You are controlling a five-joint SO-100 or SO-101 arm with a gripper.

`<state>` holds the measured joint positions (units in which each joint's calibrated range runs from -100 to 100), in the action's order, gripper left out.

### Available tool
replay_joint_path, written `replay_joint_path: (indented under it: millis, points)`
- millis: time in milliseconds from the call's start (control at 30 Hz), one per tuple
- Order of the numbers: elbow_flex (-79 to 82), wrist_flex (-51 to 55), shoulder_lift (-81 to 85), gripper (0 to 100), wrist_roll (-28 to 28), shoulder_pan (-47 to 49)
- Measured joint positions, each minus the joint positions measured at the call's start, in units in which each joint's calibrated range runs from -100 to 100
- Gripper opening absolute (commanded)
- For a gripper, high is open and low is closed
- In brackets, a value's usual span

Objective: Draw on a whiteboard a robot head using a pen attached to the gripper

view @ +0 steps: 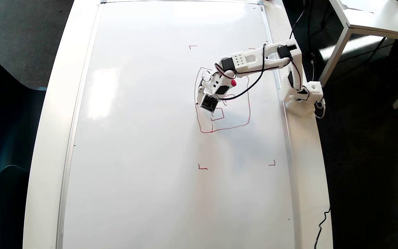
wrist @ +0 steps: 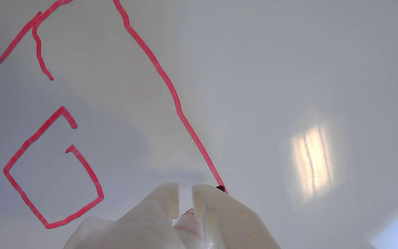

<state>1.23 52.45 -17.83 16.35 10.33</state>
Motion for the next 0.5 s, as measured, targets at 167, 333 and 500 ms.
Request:
replay_joint_path:
  millis: [167,333,500]
  points:
    - [-0.2,0.0,-1.2,1,0.0,0.2]
    - [-0.2,0.0,-1.3,1,0.0,0.2]
    - [-0.7,-0.1,-1.7,1,0.0,0.2]
